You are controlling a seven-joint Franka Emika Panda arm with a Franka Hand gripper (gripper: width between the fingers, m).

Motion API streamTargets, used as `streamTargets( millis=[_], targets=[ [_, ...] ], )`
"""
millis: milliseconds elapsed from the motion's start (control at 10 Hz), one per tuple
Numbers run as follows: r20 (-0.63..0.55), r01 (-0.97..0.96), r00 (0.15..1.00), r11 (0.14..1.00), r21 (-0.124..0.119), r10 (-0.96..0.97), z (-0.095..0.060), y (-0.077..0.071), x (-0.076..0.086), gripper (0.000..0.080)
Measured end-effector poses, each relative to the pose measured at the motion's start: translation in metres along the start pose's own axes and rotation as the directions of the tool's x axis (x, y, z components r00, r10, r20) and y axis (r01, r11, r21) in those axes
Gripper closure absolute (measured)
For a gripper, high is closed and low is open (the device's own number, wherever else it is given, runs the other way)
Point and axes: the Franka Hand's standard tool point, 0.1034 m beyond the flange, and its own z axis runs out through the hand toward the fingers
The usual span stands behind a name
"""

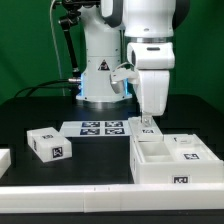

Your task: Assemble cabinet

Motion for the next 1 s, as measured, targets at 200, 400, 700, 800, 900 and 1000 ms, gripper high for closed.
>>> streamTargets(
  millis=[200, 400, 700, 800, 900, 1000],
  targets=[
    [0.002, 0.008, 1.0, 1.0, 0.006, -0.008, 0.0003, -0.0003, -0.0021, 0.0731],
    [0.002, 0.017, 1.0, 1.0, 0.009, -0.017, 0.0008, -0.0005, -0.0045, 0.0731],
    [0.002, 0.016, 1.0, 1.0, 0.008, -0.016, 0.0006, -0.0005, -0.0043, 0.0731],
    [0.002, 0.016, 1.0, 1.0, 0.01, -0.016, 0.0007, -0.0005, -0.0044, 0.0731],
    [0.003, 0.016, 1.0, 1.0, 0.012, -0.016, 0.0009, -0.0005, -0.0043, 0.0731],
    [0.002, 0.016, 1.0, 1.0, 0.012, -0.016, 0.0013, -0.0001, -0.0041, 0.0729]
  ],
)
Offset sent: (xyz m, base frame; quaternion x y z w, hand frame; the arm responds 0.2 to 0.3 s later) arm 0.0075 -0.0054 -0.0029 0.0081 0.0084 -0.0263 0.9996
